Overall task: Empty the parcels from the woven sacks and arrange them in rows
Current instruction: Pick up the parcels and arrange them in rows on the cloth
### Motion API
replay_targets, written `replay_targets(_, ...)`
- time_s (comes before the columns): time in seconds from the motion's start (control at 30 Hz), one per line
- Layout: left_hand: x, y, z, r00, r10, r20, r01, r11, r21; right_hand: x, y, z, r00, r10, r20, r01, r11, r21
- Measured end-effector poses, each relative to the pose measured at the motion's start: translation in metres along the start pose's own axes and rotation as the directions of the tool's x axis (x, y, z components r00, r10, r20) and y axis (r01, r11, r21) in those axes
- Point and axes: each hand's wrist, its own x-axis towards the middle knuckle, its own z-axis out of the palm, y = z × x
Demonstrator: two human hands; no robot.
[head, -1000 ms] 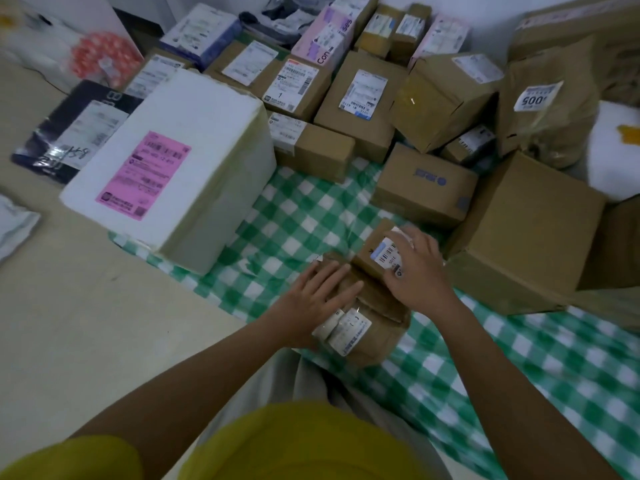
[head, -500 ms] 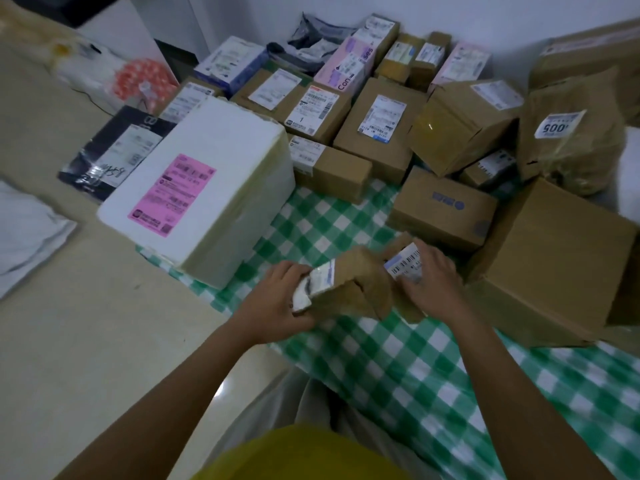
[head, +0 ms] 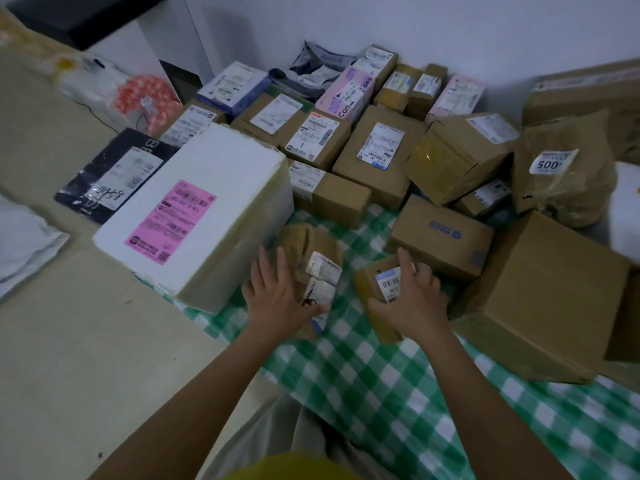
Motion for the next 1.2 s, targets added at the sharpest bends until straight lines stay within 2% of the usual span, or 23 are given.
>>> replay_targets(0.07,0.009,-0.002,0.006,0.988,-0.038,0.147,0.044,0.998,-0.035,0.004,-0.012,-0.003,0.999,0.005,-0.046,-0.004,1.0,0.022)
replay_targets(0.17,0.015,-0.001,0.007,0.972,-0.037,0.234,0.069,0.989,-0.129,0.011,-0.027,-0.005,0.998,0.028,-0.061,-0.024,0.998,0.056)
replay_targets(0.23,0.018,0.002,0.003,0.973,-0.051,0.226,0.091,0.981,-0.169,0.015,-0.032,-0.005,0.997,0.057,-0.051,-0.053,0.995,0.086)
replay_targets(0.37,0.032,0.004,-0.005,0.997,-0.026,0.078,0.04,0.982,-0.185,0.019,-0.037,-0.005,0.993,0.105,-0.049,-0.098,0.988,0.122)
replay_targets(0.47,0.038,0.006,-0.012,0.995,0.094,0.014,-0.094,0.996,-0.006,0.019,-0.036,0.0,0.99,0.136,-0.031,-0.129,0.978,0.166)
replay_targets(0.53,0.041,0.004,-0.015,0.99,0.139,-0.01,-0.138,0.989,0.052,0.019,-0.034,0.003,0.983,0.178,-0.034,-0.169,0.967,0.19)
replay_targets(0.7,0.043,-0.004,-0.02,0.985,0.137,0.108,-0.136,0.991,-0.018,0.022,-0.046,0.011,0.968,0.246,-0.044,-0.225,0.936,0.272)
replay_targets(0.93,0.048,-0.012,-0.029,0.98,0.138,0.146,-0.131,0.99,-0.056,0.009,-0.062,0.024,0.976,0.144,0.164,-0.184,0.948,0.26)
replay_targets(1.1,0.051,-0.016,-0.036,0.965,0.176,0.192,-0.177,0.984,-0.013,0.006,-0.07,0.026,0.992,0.097,0.081,-0.115,0.96,0.254)
replay_targets(1.2,0.052,-0.016,-0.037,0.96,0.196,0.198,-0.203,0.979,0.014,0.005,-0.069,0.025,0.984,0.115,0.135,-0.138,0.974,0.179)
